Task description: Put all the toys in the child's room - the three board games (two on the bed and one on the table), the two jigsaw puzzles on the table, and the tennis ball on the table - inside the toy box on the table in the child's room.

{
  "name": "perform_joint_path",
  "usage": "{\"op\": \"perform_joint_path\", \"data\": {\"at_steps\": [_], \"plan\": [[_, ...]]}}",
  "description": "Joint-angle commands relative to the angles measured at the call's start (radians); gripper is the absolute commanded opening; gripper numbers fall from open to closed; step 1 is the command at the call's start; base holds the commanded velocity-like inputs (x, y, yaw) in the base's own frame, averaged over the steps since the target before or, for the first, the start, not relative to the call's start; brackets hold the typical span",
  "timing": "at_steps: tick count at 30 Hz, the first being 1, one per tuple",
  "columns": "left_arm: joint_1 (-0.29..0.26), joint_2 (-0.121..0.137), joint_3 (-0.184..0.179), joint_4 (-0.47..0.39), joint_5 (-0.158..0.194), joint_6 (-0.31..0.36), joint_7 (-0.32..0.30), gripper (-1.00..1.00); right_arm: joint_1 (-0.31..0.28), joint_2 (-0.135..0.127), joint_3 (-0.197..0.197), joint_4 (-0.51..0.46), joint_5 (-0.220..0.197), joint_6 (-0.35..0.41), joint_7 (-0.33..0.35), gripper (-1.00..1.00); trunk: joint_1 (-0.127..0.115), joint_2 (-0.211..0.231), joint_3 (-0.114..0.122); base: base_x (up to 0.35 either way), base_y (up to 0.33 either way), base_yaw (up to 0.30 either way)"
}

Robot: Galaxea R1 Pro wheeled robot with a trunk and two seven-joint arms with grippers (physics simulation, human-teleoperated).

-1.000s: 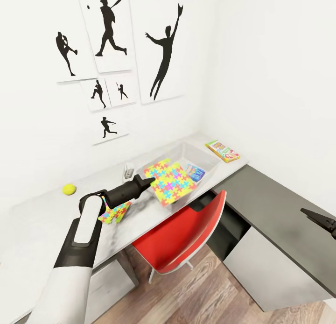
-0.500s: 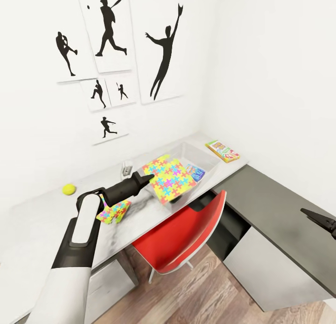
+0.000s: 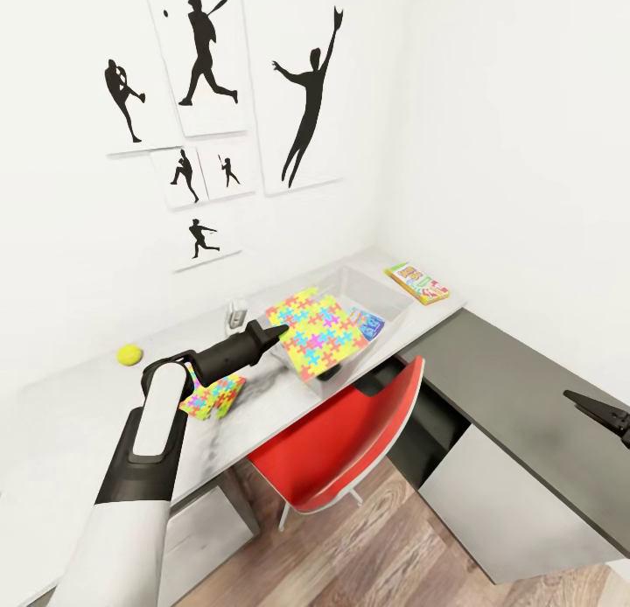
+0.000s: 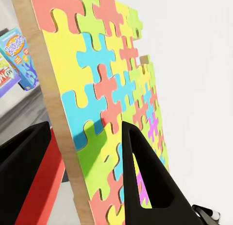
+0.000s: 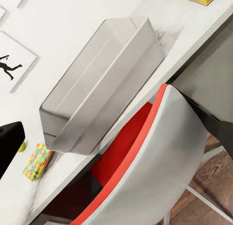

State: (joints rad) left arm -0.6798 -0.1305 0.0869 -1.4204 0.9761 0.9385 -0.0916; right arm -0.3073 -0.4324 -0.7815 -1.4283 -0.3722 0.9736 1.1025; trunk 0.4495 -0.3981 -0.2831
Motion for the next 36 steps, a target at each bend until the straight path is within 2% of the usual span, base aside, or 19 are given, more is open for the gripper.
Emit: {"op": "perform_joint_path", "data": {"at_steps": [1, 21, 36], "plan": [[-0.001, -0.001, 0.003, 0.0, -0.009, 0.006, -0.01, -1.0, -0.001, 0.0, -0.001, 0.0, 0.001, 0.004, 0.004, 1.0, 0.001, -0.002, -0.002, 0.0, 0.0, 0.0], [-0.001, 0.0, 0.007, 0.0, -0.008, 0.006, -0.01, -1.0, -0.001, 0.0, -0.001, 0.0, 0.001, 0.004, 0.004, 1.0, 0.001, -0.002, -0.002, 0.011, -0.004, 0.0], [-0.001, -0.001, 0.007, 0.0, -0.008, 0.005, -0.01, -1.0, -0.001, 0.0, -0.001, 0.0, 0.001, 0.004, 0.004, 1.0, 0.001, -0.002, -0.002, 0.238, -0.095, 0.0]]}}
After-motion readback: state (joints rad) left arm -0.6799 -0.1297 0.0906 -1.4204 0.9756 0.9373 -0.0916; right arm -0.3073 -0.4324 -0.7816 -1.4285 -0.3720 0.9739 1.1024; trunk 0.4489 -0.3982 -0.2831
